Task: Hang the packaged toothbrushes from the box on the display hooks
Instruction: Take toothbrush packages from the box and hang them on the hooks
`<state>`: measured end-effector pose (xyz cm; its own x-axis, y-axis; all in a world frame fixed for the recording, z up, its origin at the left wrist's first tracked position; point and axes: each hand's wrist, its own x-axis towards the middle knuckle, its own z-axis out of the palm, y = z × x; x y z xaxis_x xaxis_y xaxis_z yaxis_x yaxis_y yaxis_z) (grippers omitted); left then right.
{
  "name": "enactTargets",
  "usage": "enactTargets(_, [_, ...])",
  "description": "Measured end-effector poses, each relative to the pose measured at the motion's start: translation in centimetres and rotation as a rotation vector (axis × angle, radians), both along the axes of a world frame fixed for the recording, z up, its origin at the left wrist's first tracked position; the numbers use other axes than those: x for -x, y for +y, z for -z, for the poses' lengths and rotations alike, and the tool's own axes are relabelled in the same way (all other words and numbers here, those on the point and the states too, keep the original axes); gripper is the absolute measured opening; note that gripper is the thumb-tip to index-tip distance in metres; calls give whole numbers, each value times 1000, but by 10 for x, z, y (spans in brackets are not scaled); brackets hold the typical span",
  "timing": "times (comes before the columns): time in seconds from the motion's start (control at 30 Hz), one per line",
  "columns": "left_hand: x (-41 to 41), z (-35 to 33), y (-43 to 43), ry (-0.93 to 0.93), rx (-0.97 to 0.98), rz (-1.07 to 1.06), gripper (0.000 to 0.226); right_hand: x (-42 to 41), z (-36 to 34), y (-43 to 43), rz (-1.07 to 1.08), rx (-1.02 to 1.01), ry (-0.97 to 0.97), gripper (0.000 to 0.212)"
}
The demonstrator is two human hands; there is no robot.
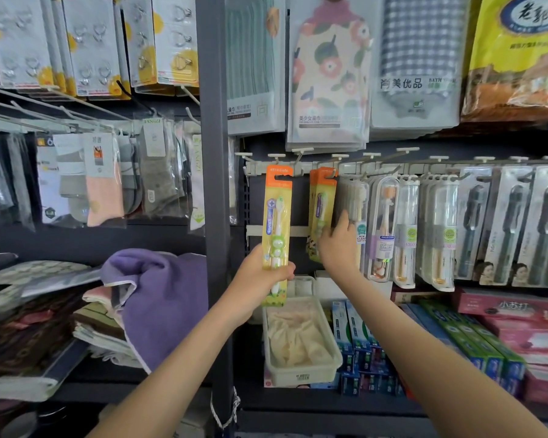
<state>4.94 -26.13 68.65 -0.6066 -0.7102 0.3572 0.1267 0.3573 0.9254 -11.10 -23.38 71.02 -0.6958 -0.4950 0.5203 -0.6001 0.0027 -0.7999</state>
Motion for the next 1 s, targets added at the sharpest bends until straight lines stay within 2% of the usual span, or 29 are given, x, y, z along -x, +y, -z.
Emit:
enactTargets(0.13, [8,2,2,-15,54,-1,38,-23,3,22,-294,205,-143,53])
enactTargets(0.2, [16,1,3,-40,124,6,41,-37,3,34,-409,192,-86,56])
enactTargets(0.3, [28,2,5,-76,211,38,48,-47,-1,40,-372,108,119,69])
enactTargets(0.37, [30,-1,7,-171,274,12,40,-43,-6,39,-295,81,183,71])
enactTargets(0.4, [28,-5,9,-250,349,-48,32,-38,-9,40,-259,62,196,70])
enactTargets(0.47, [21,-9,7,-338,670,-322,34,-26,-13,39,-202,24,203,67])
enactTargets(0.53, [12,-13,-2,-277,1060,-681,39,-15,-18,38,-148,-33,235,65])
enactTargets(0.63, [-1,-19,-25,-148,1350,-989,29,-6,-26,31,-91,-73,319,63])
enactTargets(0.73, [-11,-21,-43,-181,1449,-1085,25,-7,-28,24,-102,-31,289,61])
enactTargets(0.87, [-17,-15,-59,-212,1536,-1088,22,-11,-15,19,-158,154,146,50])
enactTargets(0.93, [-17,-15,-61,-182,1536,-1081,19,-12,-8,20,-158,227,81,46])
enactTargets(1.0, [-16,-16,-61,-169,1523,-1082,17,-12,-4,18,-144,238,55,50])
